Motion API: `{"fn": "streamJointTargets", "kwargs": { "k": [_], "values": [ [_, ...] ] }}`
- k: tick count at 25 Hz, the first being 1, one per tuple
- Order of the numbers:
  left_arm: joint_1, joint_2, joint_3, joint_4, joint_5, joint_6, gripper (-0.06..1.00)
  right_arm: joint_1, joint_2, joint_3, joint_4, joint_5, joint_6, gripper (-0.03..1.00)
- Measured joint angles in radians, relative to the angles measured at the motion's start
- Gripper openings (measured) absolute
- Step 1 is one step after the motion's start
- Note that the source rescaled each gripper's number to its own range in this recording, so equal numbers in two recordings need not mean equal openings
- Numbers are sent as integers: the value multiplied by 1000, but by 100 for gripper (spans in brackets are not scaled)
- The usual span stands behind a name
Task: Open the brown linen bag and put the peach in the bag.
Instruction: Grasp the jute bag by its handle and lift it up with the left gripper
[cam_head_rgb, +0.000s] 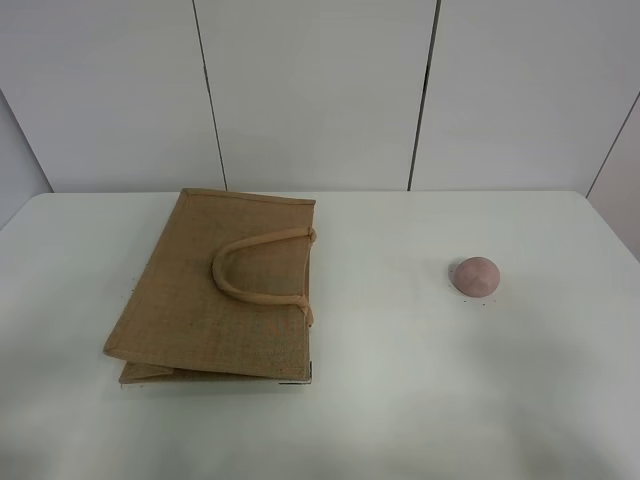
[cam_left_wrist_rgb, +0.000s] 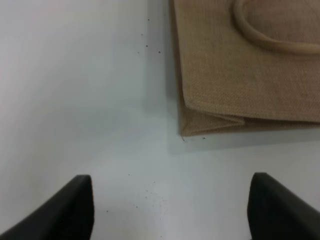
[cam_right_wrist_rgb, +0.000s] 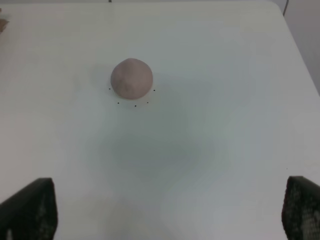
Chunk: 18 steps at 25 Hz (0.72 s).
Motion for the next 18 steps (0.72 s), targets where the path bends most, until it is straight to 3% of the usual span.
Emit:
{"fn": "streamJointTargets", "kwargs": {
  "k": [10,18],
  "values": [
    [0,11,-23,-1,0,0,89,0,0,0,0,0,0,100],
    [0,420,-207,-11,1,21,100,0,0,0,0,0,0,100]
  ]
}}
